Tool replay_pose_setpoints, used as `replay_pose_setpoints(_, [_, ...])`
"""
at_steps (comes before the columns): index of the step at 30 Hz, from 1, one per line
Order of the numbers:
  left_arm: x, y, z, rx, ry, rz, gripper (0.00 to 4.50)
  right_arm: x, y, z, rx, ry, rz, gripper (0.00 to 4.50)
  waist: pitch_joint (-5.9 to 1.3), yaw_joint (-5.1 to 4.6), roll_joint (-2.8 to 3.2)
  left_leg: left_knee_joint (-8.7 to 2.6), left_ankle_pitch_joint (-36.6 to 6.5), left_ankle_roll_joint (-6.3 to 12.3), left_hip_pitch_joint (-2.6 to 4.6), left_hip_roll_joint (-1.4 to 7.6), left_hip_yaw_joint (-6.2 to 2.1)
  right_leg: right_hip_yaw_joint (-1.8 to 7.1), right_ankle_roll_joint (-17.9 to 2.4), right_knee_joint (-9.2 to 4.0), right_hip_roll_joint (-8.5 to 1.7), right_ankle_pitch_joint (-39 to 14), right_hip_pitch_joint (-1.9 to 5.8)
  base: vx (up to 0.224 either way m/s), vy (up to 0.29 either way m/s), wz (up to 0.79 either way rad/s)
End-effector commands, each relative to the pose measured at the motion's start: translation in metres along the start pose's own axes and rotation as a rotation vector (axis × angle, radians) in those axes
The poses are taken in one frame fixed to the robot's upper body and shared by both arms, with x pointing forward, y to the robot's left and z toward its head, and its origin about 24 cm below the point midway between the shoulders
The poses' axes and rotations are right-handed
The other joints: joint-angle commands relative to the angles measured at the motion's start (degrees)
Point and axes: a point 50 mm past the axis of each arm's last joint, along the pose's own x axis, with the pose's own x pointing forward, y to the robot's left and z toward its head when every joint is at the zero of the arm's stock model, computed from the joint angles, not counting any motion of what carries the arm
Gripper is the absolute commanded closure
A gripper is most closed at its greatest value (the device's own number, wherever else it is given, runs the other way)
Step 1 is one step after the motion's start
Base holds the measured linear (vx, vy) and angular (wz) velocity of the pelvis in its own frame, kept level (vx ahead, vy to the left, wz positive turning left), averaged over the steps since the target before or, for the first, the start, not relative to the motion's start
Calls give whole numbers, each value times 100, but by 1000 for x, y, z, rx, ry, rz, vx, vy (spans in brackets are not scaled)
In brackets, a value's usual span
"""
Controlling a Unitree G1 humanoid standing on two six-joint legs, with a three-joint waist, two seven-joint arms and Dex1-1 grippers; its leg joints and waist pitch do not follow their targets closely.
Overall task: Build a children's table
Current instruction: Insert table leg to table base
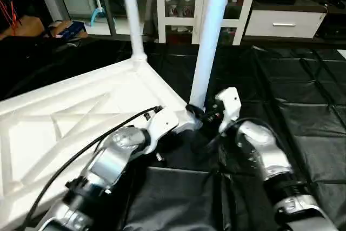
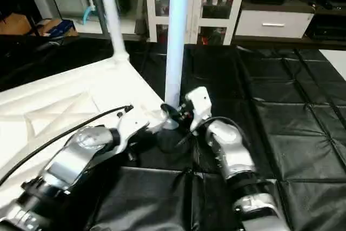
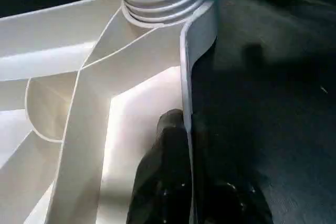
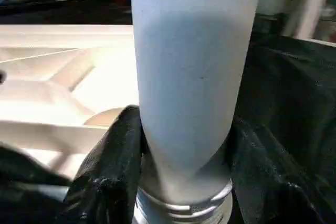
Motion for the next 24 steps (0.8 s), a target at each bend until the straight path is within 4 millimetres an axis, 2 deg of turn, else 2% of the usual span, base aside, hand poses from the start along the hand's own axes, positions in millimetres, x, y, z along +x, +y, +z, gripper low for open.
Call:
replay_pose_setpoints(1, [3, 3, 1, -57, -32, 42, 450, -10, -27, -11, 70, 40, -319, 259, -305, 10, -1, -506, -994, 178, -9, 127, -38, 159, -1321, -440, -259, -1328, 295, 0, 0, 0])
replay_pose_setpoints(2, [7, 3, 4, -83, -48, 50, 450, -2, -18, -13, 125, 33, -356, 259, -300, 3, -3, -509, -1011, 161, -8, 122, -33, 162, -1305, -455, -258, -1362, 281, 0, 0, 0])
replay_pose_setpoints(3, [7, 3, 4, -83, -48, 50, 450, -2, -18, -13, 125, 33, -356, 259, -307, -6, 0, -514, -1025, 154, -18, 120, -40, 161, -1298, -450, -259, -1369, 297, 0, 0, 0])
replay_pose_setpoints(4, [9, 3, 5, -80, -50, 57, 450, 4, -11, -12, 125, 27, -376, 259, -311, 3, 29, -522, -1049, 149, -5, 133, -50, 155, -1292, -446, -256, -1326, 289, 0, 0, 0])
replay_pose_setpoints(6, [11, 2, 6, -84, -52, 58, 450, 10, -3, -9, 114, 14, -364, 259, -311, -7, 27, -528, -1060, 145, -15, 137, -51, 157, -1299, -437, -255, -1186, 293, 0, 0, 0])
replay_pose_setpoints(10, [11, 1, 7, -81, -53, 50, 450, 18, 10, -5, 141, -18, -294, 259, -313, -8, 10, -527, -1031, 220, -23, 137, -44, 160, -1337, -425, -255, -1003, 309, 0, 0, 0])
replay_pose_setpoints(11, [10, 1, 6, -80, -56, 48, 450, 19, 13, -2, 132, -33, -263, 259, -306, -5, 24, -533, -1072, 229, -19, 142, -44, 161, -1349, -428, -260, -1032, 306, 0, 0, 0])
replay_pose_setpoints(12, [10, 2, 6, -80, -57, 47, 450, 19, 14, -1, 132, -39, -251, 259, -304, -9, 3, -536, -1096, 235, -23, 145, -44, 162, -1343, -434, -260, -1061, 307, 0, 0, 0])
replay_pose_setpoints(13, [9, 2, 5, -81, -61, 41, 450, 20, 19, 3, 169, -71, -173, 259, -303, -6, 10, -538, -1141, 247, -19, 146, -44, 164, -1338, -435, -262, -1107, 311, 0, 0, 0])
replay_pose_setpoints(14, [8, 2, 5, -80, -67, 33, 450, 19, 19, 4, 162, -77, -155, 259, -301, -5, 11, -541, -1152, 260, -20, 147, -45, 166, -1336, -435, -263, -1110, 316, 0, 0, 0])
replay_pose_setpoints(15, [7, 0, 5, -78, -76, 12, 450, 17, 18, 5, 136, -76, -134, 224, -307, 1, 11, -537, -1075, 271, -21, 151, -47, 168, -1344, -434, -268, -1042, 316, 0, 0, 0])
replay_pose_setpoints(17, [5, -4, 4, -68, -97, -37, 450, 13, 13, 7, 142, -80, -117, 224, -321, 12, 20, -524, -876, 311, -17, 152, -42, 167, -1403, -401, -264, -778, 323, 0, 0, 0])
replay_pose_setpoints(19, [4, -7, 4, -68, -108, -71, 450, 10, 10, 8, 151, -83, -94, 183, -332, 26, 15, -505, -694, 414, -27, 152, -33, 167, -1501, -379, -272, -502, 340, 0, 0, 0])
replay_pose_setpoints(20, [1, -11, 3, -81, -122, -127, 450, 6, 6, 11, 161, -83, -30, 182, -333, 30, 21, -507, -671, 435, -24, 150, -37, 161, -1522, -369, -267, -449, 357, 0, 0, 0])
replay_pose_setpoints(21, [-1, -13, 2, -91, -122, -158, 450, 3, 5, 13, 161, -77, 21, 177, -323, 29, 12, -516, -704, 504, -37, 167, -40, 163, -1558, -374, -277, -456, 366, 0, 0, 0])
replay_pose_setpoints(24, [-7, -18, -1, -87, -128, -222, 450, -7, -2, 16, 124, -45, 131, 141, -308, 63, 18, -508, -783, 562, 0, 179, -17, 157, -1608, -391, -259, -605, 330, 0, 0, 0])
